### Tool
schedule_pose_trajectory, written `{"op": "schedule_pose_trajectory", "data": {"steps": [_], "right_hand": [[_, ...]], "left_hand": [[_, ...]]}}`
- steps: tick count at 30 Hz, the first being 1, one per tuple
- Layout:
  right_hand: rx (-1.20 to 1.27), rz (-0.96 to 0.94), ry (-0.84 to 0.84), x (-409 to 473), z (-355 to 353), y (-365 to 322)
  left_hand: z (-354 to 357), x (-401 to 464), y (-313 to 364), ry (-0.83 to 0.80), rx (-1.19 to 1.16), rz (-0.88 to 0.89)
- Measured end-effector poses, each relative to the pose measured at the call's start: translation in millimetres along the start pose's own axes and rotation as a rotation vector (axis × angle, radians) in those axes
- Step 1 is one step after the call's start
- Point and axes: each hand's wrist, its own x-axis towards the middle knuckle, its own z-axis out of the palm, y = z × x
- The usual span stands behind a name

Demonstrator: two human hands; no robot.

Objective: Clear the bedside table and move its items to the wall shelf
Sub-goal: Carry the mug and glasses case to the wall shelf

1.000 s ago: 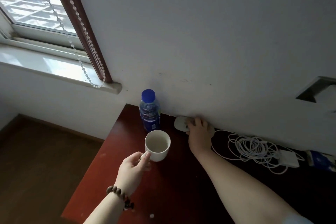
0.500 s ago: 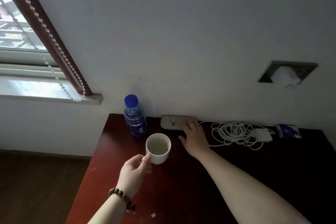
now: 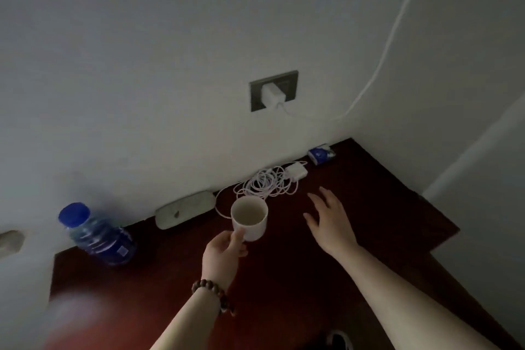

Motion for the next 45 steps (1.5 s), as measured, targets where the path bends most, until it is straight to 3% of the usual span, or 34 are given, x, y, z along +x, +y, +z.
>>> {"op": "schedule_pose_trajectory", "data": {"steps": [10, 18, 23, 31, 34, 36, 39, 43, 45], "right_hand": [[0.001, 0.090, -0.003, 34, -68, 181], [-0.123, -0.056, -0.226, 72, -62, 256], [-0.207, -0.105, -0.364, 73, -34, 277], [-0.299, -0.119, -0.213, 63, -17, 284], [-0.299, -0.125, -0.203, 62, -21, 282], [-0.301, -0.137, -0.196, 62, -20, 283], [-0.308, -0.131, -0.196, 62, -20, 283], [-0.320, -0.138, -0.196, 62, -22, 281], [-0.330, -0.133, -0.197, 63, -24, 279]], "left_hand": [[200, 36, 45, -0.133, -0.044, -0.070], [311, 86, 81, -0.126, 0.041, -0.056], [337, 106, 87, -0.141, 0.050, -0.064], [352, 123, 89, -0.181, 0.029, -0.052], [354, 114, 85, -0.293, 0.271, 0.041], [353, 109, 80, -0.233, 0.378, 0.133], [352, 110, 83, -0.054, 0.266, 0.199], [361, 131, 101, -0.217, 0.114, 0.155], [368, 139, 101, -0.195, 0.127, 0.147]]}}
